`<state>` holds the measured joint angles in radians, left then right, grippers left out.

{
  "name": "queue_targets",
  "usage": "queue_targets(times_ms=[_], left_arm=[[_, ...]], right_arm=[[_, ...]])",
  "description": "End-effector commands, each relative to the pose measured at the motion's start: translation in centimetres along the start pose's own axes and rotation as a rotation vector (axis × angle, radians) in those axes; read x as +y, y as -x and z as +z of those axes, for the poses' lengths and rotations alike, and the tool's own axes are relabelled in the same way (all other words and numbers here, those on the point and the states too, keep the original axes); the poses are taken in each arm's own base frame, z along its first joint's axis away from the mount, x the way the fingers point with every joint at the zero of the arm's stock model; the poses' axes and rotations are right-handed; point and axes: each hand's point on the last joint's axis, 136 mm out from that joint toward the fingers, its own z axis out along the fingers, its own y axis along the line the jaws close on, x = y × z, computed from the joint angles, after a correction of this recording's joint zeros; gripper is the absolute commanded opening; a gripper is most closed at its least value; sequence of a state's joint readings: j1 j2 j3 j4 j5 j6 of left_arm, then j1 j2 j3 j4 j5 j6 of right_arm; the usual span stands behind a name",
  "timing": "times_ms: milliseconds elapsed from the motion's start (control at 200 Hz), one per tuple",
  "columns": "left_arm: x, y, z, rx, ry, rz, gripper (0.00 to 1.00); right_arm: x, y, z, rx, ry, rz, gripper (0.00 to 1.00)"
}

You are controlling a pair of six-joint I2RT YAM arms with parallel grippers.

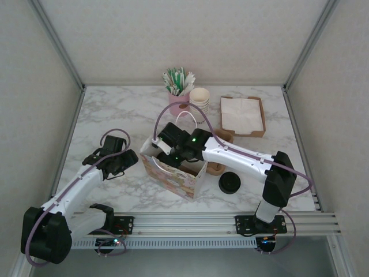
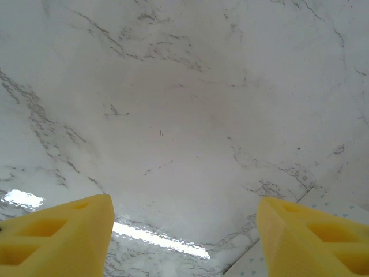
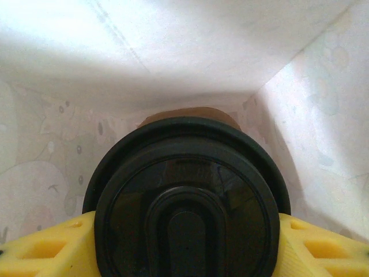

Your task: Pack the takeout coffee

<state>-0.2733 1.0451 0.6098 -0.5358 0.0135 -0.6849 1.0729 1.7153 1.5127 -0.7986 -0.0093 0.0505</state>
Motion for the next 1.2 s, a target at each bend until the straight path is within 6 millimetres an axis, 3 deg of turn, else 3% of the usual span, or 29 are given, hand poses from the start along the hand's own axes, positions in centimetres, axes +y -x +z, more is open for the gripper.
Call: queue_targets(times_ms=[0,155,420,521,651,736,941,1196], left_arm=[[0.1,0.4,-0.7,-0.022,0.016,0.001,0.66],[0.2,0.3,-0.6,-0.020,0.019,0.000,0.66],[0.2,0.4,-0.6,-0.024,0.021,0.001,0.66],[0.2,0.3,-0.5,-0.022,0.020,-0.001,0.66],[0.2,0.3,-0.5,-0.023,0.021,0.000,0.66],[0.1,0.3,-0.5,-0.024,0.021,-0.001,0.66],[0.0,0.3,-0.5,-0.023,0.022,0.000,0.66],[-0.2,0.5,-0.6,-0.026,0.019,0.004,0.67]], right_arm=[[-0.7,-7.1,2.5,0.288,-0.017,0.071,0.50],[-0.2,-8.0,3.4,0.287,0.018,0.118,0.50],[0.5,-7.8,4.0,0.258,0.074,0.228,0.50],[0.0,-8.6,4.3,0.283,0.038,0.217,0.50],[-1.9,-11.0,5.0,0.379,-0.131,0.116,0.50],[-1.8,-11.5,5.2,0.385,-0.123,0.117,0.50],[-0.1,-9.5,4.4,0.267,-0.023,0.170,0.51],[-0.6,-6.8,2.9,0.170,-0.050,0.158,0.58]])
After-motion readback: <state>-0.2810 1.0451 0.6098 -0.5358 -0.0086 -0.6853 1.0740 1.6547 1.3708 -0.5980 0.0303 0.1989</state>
